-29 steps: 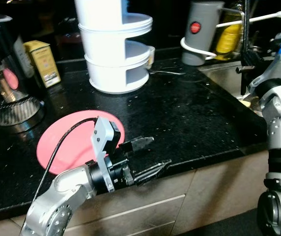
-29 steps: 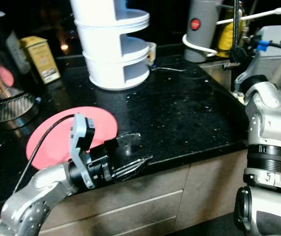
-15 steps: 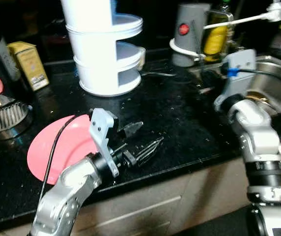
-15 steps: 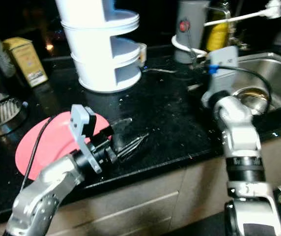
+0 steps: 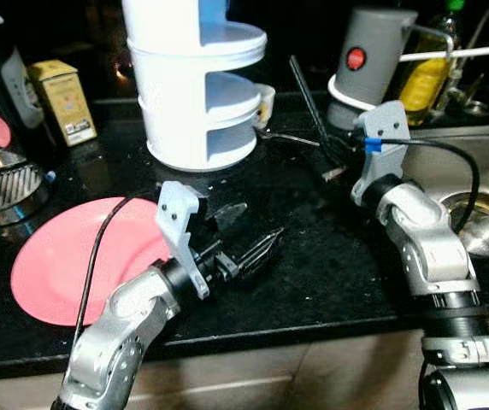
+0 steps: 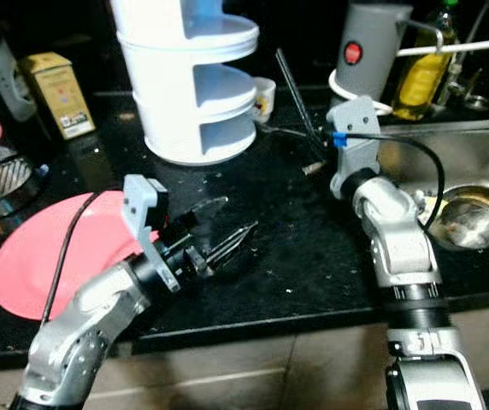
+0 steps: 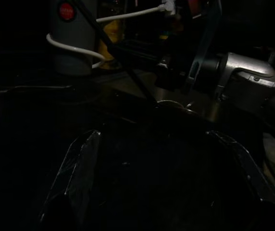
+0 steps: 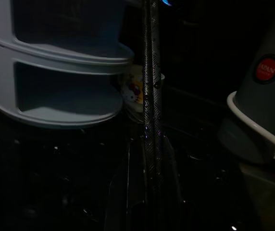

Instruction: Kitchen organization

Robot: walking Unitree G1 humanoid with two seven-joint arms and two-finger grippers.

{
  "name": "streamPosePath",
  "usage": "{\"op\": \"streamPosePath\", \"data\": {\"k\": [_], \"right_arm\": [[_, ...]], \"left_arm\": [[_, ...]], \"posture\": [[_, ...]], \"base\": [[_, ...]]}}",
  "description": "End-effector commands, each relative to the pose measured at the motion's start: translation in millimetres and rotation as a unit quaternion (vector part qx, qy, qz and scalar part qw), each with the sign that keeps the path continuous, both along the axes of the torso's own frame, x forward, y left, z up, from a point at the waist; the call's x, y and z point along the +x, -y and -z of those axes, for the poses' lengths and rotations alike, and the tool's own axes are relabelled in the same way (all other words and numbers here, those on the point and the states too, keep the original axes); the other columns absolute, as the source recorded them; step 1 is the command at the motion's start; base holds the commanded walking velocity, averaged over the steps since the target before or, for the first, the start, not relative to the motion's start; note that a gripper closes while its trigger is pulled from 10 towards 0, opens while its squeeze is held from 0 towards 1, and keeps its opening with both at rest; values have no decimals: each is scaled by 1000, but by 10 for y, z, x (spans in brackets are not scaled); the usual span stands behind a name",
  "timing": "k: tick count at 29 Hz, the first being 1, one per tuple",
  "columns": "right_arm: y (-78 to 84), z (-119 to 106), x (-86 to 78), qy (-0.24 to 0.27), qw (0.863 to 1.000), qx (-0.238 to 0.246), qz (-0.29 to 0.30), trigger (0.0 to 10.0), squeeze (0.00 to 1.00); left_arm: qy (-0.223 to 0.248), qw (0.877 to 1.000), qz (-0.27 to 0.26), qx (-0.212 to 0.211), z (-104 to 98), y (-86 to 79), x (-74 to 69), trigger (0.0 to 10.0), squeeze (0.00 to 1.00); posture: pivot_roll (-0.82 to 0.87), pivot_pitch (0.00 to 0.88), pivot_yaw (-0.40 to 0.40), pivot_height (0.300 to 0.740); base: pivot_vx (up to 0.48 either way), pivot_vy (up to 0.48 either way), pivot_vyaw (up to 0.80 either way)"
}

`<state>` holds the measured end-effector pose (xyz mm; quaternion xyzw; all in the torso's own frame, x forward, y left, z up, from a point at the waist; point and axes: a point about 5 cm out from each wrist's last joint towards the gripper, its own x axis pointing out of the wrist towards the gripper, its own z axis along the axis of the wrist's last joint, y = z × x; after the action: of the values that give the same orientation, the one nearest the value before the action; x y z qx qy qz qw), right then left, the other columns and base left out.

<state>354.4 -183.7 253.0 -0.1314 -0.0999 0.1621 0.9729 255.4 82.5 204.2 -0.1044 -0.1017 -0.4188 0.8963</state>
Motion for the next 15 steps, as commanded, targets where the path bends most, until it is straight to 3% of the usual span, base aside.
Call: {"op": "streamPosePath", "data": {"k": [1, 7, 13, 15], "right_arm": [[31, -49, 1, 13, 1000, 4, 13, 10000, 0], [48, -47, 24, 3, 1000, 16, 26, 10000, 0], [21, -43, 24, 0, 1000, 10, 24, 10000, 0], [18, -48, 33, 4, 1000, 5, 27, 10000, 0]], "left_arm": [[-1, 1000, 5, 0, 9, 35, -13, 10000, 0], [0, 1000, 9, -3, 0, 60, -12, 10000, 0], [1, 1000, 10, -4, -1, 60, -3, 10000, 0], [0, 1000, 8, -3, 5, 56, 2, 10000, 0]], "posture": [[-1, 0, -18, 740], [-4, 0, -15, 740], [-4, 0, -16, 740], [-3, 0, -17, 740]], "base": [[0, -465, 0], [0, -465, 0], [0, -465, -788], [0, -465, 0]]}}
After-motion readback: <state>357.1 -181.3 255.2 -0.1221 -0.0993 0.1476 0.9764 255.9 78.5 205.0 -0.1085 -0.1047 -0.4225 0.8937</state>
